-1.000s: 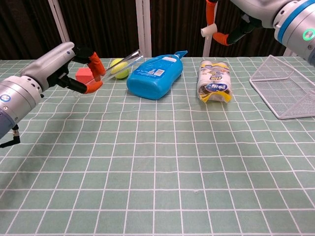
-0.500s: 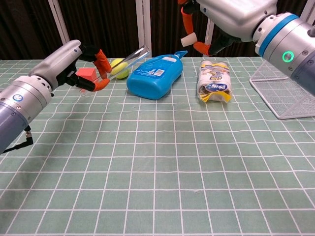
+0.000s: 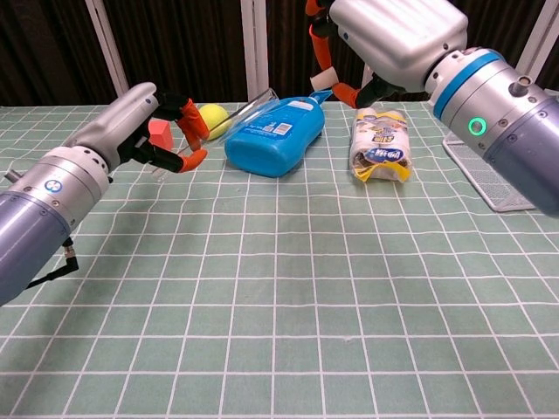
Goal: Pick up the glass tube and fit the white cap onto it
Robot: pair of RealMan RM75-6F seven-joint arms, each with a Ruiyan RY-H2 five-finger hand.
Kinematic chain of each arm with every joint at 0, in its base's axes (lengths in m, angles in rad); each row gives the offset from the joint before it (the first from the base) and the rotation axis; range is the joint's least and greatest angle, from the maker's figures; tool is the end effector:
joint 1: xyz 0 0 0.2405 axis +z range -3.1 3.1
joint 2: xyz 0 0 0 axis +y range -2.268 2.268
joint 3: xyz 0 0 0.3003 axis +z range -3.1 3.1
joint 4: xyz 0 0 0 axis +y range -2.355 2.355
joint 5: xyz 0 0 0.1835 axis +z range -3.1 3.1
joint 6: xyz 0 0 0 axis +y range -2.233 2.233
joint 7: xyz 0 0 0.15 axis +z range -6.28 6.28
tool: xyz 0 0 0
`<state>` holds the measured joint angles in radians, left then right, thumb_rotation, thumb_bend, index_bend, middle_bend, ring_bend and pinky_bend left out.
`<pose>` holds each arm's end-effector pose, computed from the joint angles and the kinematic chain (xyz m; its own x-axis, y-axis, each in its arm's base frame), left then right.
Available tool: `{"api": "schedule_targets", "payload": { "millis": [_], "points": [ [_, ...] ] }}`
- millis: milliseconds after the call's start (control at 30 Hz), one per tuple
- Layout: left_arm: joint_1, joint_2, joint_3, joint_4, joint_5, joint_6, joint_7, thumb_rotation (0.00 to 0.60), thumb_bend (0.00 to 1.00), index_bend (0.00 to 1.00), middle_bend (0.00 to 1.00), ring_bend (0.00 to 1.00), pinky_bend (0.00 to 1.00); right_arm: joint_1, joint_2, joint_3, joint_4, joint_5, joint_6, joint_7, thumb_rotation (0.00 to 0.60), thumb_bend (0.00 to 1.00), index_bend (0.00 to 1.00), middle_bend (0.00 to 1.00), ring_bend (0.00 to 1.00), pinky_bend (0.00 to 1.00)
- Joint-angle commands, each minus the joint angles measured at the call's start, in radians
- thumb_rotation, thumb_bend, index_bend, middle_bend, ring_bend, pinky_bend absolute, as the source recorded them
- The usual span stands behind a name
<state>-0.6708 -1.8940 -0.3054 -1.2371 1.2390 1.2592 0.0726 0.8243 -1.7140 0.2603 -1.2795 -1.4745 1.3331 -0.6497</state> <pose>-0.1561 0.3656 -0.0365 -0.0136 0.0433 0.9990 0.9672 -0.2530 0.0241 -0.0957 -0.3878 0.0271 0.5309 0.4429 0.7225 -0.5855 -0.4246 0.6906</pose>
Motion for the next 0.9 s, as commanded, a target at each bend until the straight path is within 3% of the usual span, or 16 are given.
{"api": "schedule_targets", "payload": {
  "millis": [33, 900],
  "points": [
    [-0.001, -0.007, -0.001, -0.005, -0.004, -0.001, 0.009, 0.600, 0.63, 0.53, 0.51, 0.05, 0.00, 0.001, -0.004, 0.003, 0.005, 0.001, 0.000, 0.001, 0.600, 0.47, 0.61, 0.20, 0.07, 0.04],
    [-0.012, -0.036, -0.026, -0.036, -0.020, 0.000, 0.064, 0.600, 0.63, 0.53, 0.51, 0.05, 0.00, -0.003, -0.037, 0.002, 0.001, -0.008, 0.001, 0.000, 0.600, 0.47, 0.61, 0.20, 0.07, 0.04]
  ]
}}
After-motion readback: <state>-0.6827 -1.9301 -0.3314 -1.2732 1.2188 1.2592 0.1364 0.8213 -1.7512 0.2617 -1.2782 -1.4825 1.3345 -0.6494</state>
